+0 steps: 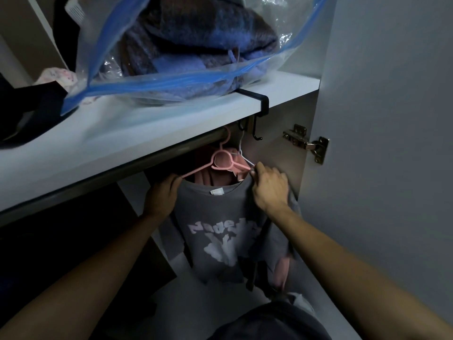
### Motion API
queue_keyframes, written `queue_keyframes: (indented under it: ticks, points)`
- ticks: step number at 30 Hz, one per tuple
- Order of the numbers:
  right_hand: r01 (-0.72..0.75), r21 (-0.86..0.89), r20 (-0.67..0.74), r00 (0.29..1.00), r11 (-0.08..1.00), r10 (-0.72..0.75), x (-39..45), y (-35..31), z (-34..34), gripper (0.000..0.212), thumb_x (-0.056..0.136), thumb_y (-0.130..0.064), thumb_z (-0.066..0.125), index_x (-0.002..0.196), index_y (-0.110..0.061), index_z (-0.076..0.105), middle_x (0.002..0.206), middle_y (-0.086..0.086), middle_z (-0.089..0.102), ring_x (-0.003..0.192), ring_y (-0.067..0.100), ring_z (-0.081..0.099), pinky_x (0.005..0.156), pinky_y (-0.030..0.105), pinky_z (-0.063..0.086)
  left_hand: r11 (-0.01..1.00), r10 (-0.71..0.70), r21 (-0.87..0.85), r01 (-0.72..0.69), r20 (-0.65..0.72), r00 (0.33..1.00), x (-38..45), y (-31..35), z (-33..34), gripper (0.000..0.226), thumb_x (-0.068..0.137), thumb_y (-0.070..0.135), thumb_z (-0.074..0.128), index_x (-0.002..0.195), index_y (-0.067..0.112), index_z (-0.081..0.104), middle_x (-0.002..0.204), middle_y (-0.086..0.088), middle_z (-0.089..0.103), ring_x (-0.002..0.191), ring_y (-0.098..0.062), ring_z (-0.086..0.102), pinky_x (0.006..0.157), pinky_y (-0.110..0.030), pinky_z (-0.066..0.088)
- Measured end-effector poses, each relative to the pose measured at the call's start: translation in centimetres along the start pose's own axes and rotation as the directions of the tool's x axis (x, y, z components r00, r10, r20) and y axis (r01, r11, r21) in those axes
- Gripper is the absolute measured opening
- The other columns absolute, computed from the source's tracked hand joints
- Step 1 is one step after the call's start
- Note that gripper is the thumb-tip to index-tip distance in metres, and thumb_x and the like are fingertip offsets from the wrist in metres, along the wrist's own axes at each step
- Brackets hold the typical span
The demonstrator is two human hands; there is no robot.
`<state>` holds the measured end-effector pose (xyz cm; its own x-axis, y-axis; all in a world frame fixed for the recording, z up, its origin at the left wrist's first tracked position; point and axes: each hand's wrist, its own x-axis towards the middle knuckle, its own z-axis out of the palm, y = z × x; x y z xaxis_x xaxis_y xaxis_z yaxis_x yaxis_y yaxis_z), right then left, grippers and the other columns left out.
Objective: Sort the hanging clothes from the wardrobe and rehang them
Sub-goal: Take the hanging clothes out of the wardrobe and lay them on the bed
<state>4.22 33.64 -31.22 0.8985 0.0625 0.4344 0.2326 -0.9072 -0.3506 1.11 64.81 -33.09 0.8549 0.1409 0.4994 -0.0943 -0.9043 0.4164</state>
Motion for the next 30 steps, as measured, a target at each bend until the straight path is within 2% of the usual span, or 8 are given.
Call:
queue_keyframes:
  ticks: [3, 6, 12, 15, 18, 22, 27, 30]
  points:
    - [0.003, -0.008, -0.025, 1.0, 1.0, -0.003, 0.2, -0.4, -0.5, 0.017, 0.108, -0.029, 0.043, 0.105, -0.017, 0.056, 0.103, 0.01, 0.069, 0.099, 0.036, 0.058, 0.084, 0.047, 0.037, 1.0, -0.027, -0.014, 0.025, -0.109, 0.994, -0.7, 0.7, -0.7, 0.039, 0.105, 0.038, 0.043, 0.101, 0.01, 0.071, 0.093, -0.019, 0.073, 0.083, -0.043, 0.069, 0.068, -0.04, 0.047]
    - [0.024, -0.004, -0.047, 0.999, 1.0, -0.024, 0.2, -0.5, -1.0, 0.017, 0.107, -0.029, 0.044, 0.104, -0.017, 0.055, 0.102, 0.009, 0.069, 0.097, 0.035, 0.057, 0.082, 0.047, 0.035, 0.999, -0.043, -0.039, 0.036, -0.18, 0.983, -1.6, 1.7, -1.4, 0.036, 0.104, 0.034, 0.046, 0.098, 0.008, 0.071, 0.093, -0.02, 0.073, 0.084, -0.042, 0.068, 0.07, -0.041, 0.049]
    - [0.119, -0.041, -0.047, 0.991, 0.992, -0.121, 0.2, -2.1, -3.2, 0.014, 0.107, -0.028, 0.047, 0.105, -0.018, 0.056, 0.098, 0.008, 0.068, 0.092, 0.032, 0.057, 0.079, 0.045, 0.036, 0.99, -0.112, -0.106, 0.098, -0.138, 0.984, -3.9, 1.6, -3.7, 0.046, 0.107, 0.053, 0.036, 0.104, 0.017, 0.065, 0.1, -0.014, 0.069, 0.093, -0.037, 0.066, 0.078, -0.042, 0.053]
    - [0.141, -0.047, -0.013, 0.99, 0.989, -0.142, -0.8, -2.8, -4.3, 0.012, 0.106, -0.027, 0.05, 0.105, -0.017, 0.057, 0.099, 0.008, 0.068, 0.093, 0.033, 0.057, 0.079, 0.045, 0.035, 0.99, -0.113, -0.09, 0.105, -0.089, 0.99, -5.9, 2.0, -5.5, 0.038, 0.106, 0.059, 0.04, 0.094, 0.028, 0.058, 0.096, -0.008, 0.069, 0.088, -0.031, 0.065, 0.071, -0.038, 0.051]
    - [0.169, 0.028, -0.008, 0.986, 0.985, -0.169, -2.4, -3.4, -5.3, 0.014, 0.105, -0.027, 0.051, 0.101, -0.016, 0.059, 0.098, 0.009, 0.068, 0.095, 0.034, 0.058, 0.078, 0.045, 0.036, 0.995, -0.092, -0.032, 0.09, -0.065, 0.994, -7.7, 3.0, -7.9, 0.037, 0.106, 0.058, 0.039, 0.088, 0.027, 0.051, 0.086, -0.008, 0.066, 0.078, -0.031, 0.064, 0.063, -0.032, 0.041]
    - [0.196, 0.15, 0.06, 0.977, 0.969, -0.207, -3.4, -3.8, -6.3, 0.02, 0.107, -0.032, 0.048, 0.102, -0.016, 0.058, 0.1, 0.009, 0.066, 0.102, 0.032, 0.056, 0.084, 0.045, 0.038, 0.992, -0.123, 0.02, 0.124, -0.046, 0.991, -10.6, 4.2, -11.4, 0.053, 0.104, 0.061, 0.033, 0.092, 0.016, 0.058, 0.085, -0.009, 0.067, 0.078, -0.031, 0.064, 0.065, -0.039, 0.052]
    - [0.297, 0.269, 0.075, 0.942, 0.916, -0.328, -4.4, -5.0, -7.1, 0.02, 0.107, -0.032, 0.05, 0.096, -0.017, 0.058, 0.094, 0.005, 0.067, 0.095, 0.03, 0.059, 0.087, 0.045, 0.036, 0.972, -0.198, 0.11, 0.21, -0.109, 0.974, -15.2, 6.0, -14.0, 0.036, 0.107, 0.043, 0.051, 0.095, 0.012, 0.064, 0.091, -0.011, 0.065, 0.08, -0.031, 0.064, 0.065, -0.029, 0.04]
    - [0.347, 0.367, 0.101, 0.908, 0.863, -0.407, -5.8, -5.7, -6.9, 0.029, 0.106, -0.038, 0.042, 0.095, -0.017, 0.059, 0.09, 0.007, 0.066, 0.09, 0.031, 0.058, 0.084, 0.046, 0.039, 0.934, -0.288, 0.171, 0.313, -0.158, 0.945, -19.4, 7.6, -15.6, 0.037, 0.106, 0.049, 0.048, 0.096, 0.017, 0.062, 0.086, -0.005, 0.059, 0.076, -0.027, 0.062, 0.058, -0.033, 0.045]
